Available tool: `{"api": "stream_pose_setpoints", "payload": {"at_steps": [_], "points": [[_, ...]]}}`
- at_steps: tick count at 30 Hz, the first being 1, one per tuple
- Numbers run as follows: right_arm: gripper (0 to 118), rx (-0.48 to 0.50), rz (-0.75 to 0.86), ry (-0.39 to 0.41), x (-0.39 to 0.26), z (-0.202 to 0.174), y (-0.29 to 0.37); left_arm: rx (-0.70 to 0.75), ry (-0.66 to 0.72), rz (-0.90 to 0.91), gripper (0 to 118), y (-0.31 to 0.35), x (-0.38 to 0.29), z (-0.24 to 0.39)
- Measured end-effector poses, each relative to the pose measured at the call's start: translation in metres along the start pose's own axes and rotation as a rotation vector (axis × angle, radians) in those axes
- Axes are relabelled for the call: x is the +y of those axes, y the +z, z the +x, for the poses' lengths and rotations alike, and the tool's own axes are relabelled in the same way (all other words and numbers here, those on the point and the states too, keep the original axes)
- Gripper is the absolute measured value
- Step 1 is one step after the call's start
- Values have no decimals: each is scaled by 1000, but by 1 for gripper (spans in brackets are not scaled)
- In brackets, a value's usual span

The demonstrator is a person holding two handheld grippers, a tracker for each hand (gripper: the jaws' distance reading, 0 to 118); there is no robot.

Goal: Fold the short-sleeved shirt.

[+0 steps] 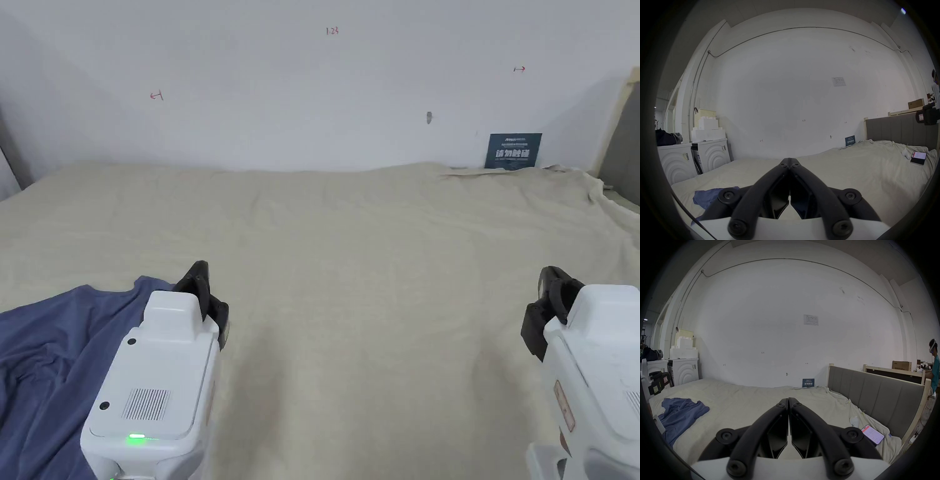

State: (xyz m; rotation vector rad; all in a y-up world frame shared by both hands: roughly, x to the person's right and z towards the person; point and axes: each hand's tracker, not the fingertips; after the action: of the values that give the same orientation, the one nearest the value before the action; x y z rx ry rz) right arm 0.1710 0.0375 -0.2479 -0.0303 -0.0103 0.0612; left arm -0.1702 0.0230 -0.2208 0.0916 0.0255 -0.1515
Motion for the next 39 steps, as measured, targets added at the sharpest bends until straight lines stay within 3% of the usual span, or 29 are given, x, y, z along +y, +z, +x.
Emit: {"api": "stream_pose_setpoints", "payload": {"at_steps": [9,17,26,32,39], "points": [[0,152,49,23,15,-74,-16,142,-17,-14,0,24,2,-63],[0,374,55,1,22,-167,-27,367,-62,-31,0,76,5,-140],[0,554,45,-7,18,-250,-17,549,-81,-84,0,141,1,-200],[0,607,43,3,15,-272,-10,599,-72,-108,0,159,-5,-218],[0,596,43,3,18,-267,-17,582,-59,-129,0,144,-10,-220]]}}
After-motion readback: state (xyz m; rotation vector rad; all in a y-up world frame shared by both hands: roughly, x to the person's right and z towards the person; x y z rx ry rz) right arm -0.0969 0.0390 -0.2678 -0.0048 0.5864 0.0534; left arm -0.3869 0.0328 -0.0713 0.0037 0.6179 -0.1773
